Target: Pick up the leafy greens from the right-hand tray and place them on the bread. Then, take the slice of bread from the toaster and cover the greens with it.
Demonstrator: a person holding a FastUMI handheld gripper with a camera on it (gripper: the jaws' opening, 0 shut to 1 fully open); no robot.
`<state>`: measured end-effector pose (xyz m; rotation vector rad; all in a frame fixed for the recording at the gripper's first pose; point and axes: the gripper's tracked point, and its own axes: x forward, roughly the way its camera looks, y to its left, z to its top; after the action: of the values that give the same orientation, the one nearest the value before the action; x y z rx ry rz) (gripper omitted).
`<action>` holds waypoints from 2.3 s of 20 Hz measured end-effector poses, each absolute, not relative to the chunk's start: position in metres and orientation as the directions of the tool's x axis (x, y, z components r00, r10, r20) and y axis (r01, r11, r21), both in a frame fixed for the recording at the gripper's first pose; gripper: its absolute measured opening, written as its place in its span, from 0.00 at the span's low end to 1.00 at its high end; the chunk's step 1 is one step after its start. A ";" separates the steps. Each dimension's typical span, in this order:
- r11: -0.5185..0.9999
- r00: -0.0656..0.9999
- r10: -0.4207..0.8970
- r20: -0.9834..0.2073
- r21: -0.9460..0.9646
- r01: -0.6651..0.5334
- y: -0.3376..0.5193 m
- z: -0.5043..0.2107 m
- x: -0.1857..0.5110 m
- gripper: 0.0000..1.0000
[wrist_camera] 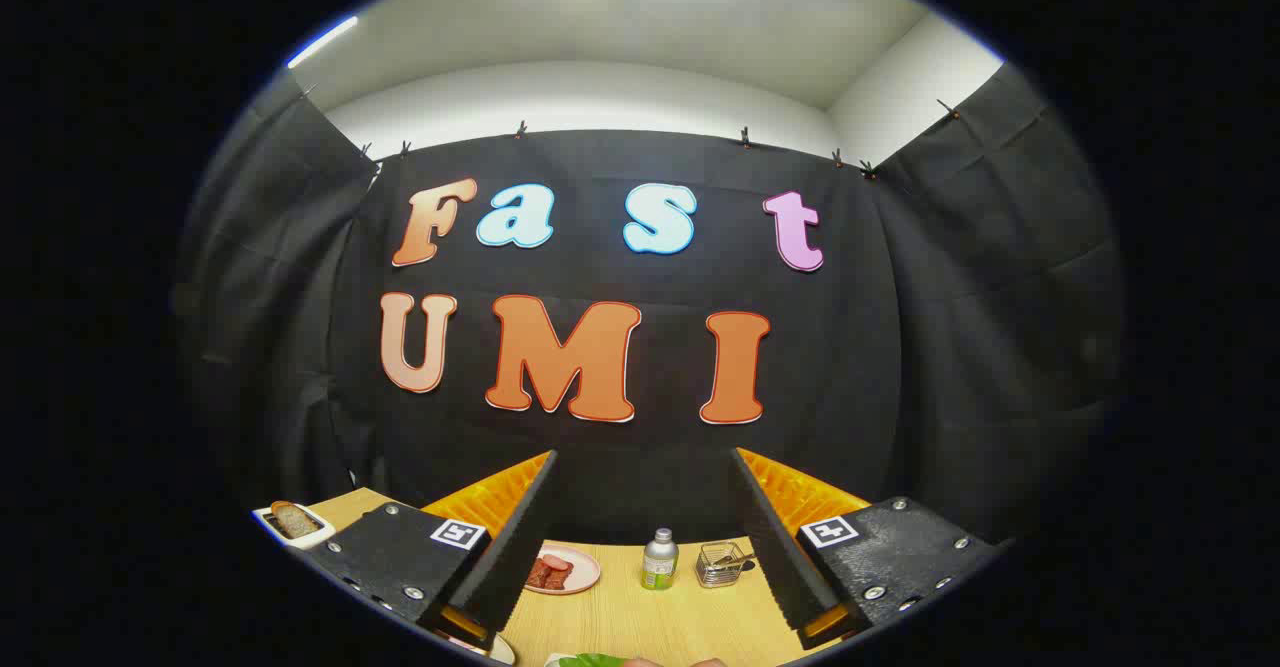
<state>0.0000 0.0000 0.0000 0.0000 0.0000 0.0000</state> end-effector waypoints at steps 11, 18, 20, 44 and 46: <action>1.000 1.000 0.018 -0.023 -0.003 -0.018 0.016 -0.007 0.004 0.99; 1.000 0.996 0.001 -0.086 -0.005 -0.001 0.006 -0.034 0.009 0.99; 1.000 0.992 -0.002 -0.128 -0.015 0.000 0.001 -0.051 0.008 0.99; 0.985 0.474 0.166 -0.865 0.118 -0.130 0.049 -0.352 -0.092 0.98; 0.984 0.405 0.168 -0.899 0.129 -0.121 0.054 -0.372 -0.103 0.97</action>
<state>-0.1027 0.0535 -0.3718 0.0455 1.1397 0.1823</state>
